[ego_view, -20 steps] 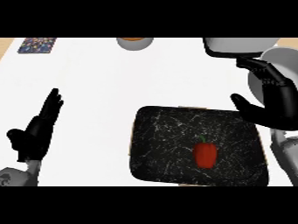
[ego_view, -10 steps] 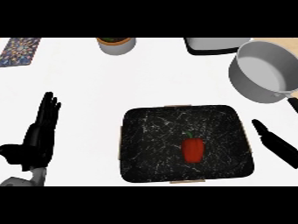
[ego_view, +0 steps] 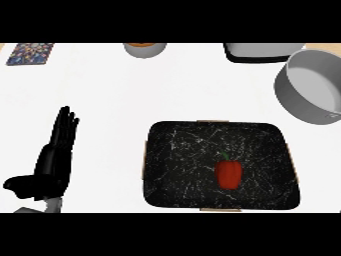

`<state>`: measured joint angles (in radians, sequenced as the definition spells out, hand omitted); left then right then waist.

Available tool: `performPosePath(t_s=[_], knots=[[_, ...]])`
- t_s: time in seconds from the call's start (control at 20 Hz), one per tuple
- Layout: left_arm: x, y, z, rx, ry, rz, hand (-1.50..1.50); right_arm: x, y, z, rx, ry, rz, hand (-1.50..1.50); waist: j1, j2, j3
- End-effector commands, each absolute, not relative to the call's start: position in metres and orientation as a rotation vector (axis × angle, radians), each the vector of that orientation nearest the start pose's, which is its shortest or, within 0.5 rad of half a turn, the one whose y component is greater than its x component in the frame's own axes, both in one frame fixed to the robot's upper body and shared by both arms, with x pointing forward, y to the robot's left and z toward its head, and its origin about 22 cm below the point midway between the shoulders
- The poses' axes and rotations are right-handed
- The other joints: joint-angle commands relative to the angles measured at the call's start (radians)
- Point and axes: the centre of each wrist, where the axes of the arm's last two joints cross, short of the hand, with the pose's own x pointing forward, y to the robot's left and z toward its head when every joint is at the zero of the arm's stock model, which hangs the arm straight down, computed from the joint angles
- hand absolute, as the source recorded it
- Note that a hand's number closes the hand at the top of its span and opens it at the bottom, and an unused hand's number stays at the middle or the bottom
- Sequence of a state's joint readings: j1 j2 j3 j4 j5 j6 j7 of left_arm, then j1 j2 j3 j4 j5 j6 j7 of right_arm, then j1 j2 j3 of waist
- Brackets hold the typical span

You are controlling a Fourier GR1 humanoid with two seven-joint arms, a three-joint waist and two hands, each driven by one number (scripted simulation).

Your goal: Pick the bell pepper from the tray and place it in the pot

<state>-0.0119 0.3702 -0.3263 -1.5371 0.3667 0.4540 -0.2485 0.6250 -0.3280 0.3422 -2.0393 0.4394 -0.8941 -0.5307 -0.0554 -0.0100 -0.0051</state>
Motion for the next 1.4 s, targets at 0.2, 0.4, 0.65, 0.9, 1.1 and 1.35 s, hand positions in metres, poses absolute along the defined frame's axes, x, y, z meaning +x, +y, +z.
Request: performPosePath(t_s=[0.2, 0.4, 0.65, 0.9, 1.1, 1.35], knots=[[0.24, 0.228, 0.01, 0.129, -1.732, 0.029, 0.0, 0.01, -0.237, 0.004, -1.081, -1.582, 0.536, -1.5, 0.047, 0.032, -0.006], [0.24, 0.224, 0.011, 0.11, -1.731, 0.038, 0.0, 0.008, -0.217, 0.018, -1.107, -1.456, 0.554, -1.5, 0.072, 0.033, -0.004], [0.249, 0.22, 0.012, 0.109, -1.725, 0.03, 0.0, 0.047, -0.187, 0.036, -1.109, -1.364, 0.572, -1.5, 0.077, 0.027, 0.0], [0.241, 0.225, 0.014, 0.101, -1.722, 0.029, 0.0, 0.083, -0.16, 0.04, -1.132, -1.238, 0.62, -1.5, 0.075, 0.019, 0.003], [0.259, 0.224, 0.013, 0.1, -1.704, 0.044, 0.0, 0.1, -0.15, 0.034, -1.11, -1.127, 0.674, -1.5, 0.057, 0.014, 0.004], [0.247, 0.236, 0.013, 0.12, -1.708, 0.044, 0.0, 0.124, -0.135, 0.036, -1.062, -1.139, 0.687, -1.5, 0.056, 0.01, 0.005]])
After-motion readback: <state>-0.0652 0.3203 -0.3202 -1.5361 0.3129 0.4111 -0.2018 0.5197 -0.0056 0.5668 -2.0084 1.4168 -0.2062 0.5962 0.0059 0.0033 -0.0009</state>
